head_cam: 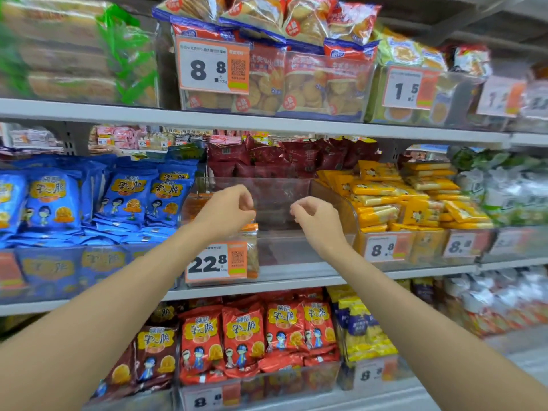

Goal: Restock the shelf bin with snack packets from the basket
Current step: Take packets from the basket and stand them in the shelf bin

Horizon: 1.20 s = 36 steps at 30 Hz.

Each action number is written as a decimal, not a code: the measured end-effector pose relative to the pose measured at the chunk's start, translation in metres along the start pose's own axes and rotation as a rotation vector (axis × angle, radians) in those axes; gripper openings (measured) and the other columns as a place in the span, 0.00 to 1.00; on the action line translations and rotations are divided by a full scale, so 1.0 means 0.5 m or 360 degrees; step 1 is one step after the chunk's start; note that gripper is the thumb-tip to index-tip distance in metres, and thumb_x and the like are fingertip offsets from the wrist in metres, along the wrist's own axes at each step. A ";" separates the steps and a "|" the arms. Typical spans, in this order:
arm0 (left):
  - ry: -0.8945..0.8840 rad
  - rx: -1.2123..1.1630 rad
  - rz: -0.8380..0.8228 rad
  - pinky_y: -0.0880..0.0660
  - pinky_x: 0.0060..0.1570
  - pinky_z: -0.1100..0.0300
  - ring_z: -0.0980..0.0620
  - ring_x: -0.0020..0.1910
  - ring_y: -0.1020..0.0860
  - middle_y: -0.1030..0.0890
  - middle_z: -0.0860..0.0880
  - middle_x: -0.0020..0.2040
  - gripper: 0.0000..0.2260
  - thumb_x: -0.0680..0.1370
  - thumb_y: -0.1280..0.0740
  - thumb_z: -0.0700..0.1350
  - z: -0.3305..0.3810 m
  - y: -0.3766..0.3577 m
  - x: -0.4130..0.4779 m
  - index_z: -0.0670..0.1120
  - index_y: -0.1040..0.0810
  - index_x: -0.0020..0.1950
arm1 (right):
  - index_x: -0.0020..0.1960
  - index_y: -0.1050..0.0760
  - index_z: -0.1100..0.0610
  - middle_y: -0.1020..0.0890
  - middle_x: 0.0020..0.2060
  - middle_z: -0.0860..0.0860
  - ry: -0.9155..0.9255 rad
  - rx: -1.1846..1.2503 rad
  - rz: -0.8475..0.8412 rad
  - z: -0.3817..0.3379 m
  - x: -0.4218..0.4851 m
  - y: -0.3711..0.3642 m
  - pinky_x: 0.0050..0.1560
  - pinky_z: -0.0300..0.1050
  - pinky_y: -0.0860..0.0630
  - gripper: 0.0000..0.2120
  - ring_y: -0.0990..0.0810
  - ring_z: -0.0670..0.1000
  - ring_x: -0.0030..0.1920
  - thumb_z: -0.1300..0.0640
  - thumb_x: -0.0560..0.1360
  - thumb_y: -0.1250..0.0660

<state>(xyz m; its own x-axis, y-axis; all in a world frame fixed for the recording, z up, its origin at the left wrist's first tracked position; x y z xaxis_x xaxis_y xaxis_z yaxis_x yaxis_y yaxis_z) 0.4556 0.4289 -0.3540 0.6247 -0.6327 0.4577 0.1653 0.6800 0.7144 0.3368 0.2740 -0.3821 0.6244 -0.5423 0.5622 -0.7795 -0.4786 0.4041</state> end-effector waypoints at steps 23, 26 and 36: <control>0.0273 -0.0343 -0.1641 0.31 0.28 0.66 0.52 0.30 0.23 0.20 0.43 0.34 0.11 0.76 0.33 0.40 0.180 -0.831 -0.457 0.44 0.23 0.33 | 0.51 0.18 0.61 0.17 0.43 0.54 -0.1099 -0.0529 -0.0558 0.578 -0.693 0.282 0.45 0.39 0.29 0.09 0.23 0.48 0.42 0.63 0.71 0.30; 0.0525 -0.0377 -0.1751 0.29 0.30 0.64 0.51 0.32 0.24 0.19 0.43 0.35 0.10 0.77 0.33 0.40 0.149 -0.912 -0.527 0.42 0.22 0.35 | 0.52 0.20 0.56 0.21 0.45 0.52 -0.1286 -0.0620 -0.0804 0.644 -0.787 0.281 0.47 0.40 0.31 0.07 0.26 0.48 0.47 0.59 0.74 0.32; 0.0984 -0.0437 -0.1754 0.29 0.33 0.60 0.46 0.34 0.26 0.20 0.35 0.42 0.06 0.77 0.35 0.34 0.063 -1.023 -0.587 0.35 0.20 0.42 | 0.71 0.32 0.63 0.27 0.67 0.60 -0.2060 -0.0618 -0.1264 0.861 -1.043 0.215 0.63 0.50 0.27 0.26 0.26 0.58 0.65 0.53 0.78 0.33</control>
<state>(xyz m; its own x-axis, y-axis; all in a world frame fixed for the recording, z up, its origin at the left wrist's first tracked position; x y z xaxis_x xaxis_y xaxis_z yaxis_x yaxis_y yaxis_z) 0.1635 0.2553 -0.8369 0.2944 -0.6800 -0.6715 0.9204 0.0125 0.3908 -0.0513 0.2080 -0.9422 0.3238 -0.5468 -0.7721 -0.0803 -0.8290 0.5534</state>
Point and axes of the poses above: each hand's wrist, its own x-axis towards the middle knuckle, its own y-axis out of the back of the hand, z = x × y, the point moved 3 cm from there along x, towards the middle knuckle
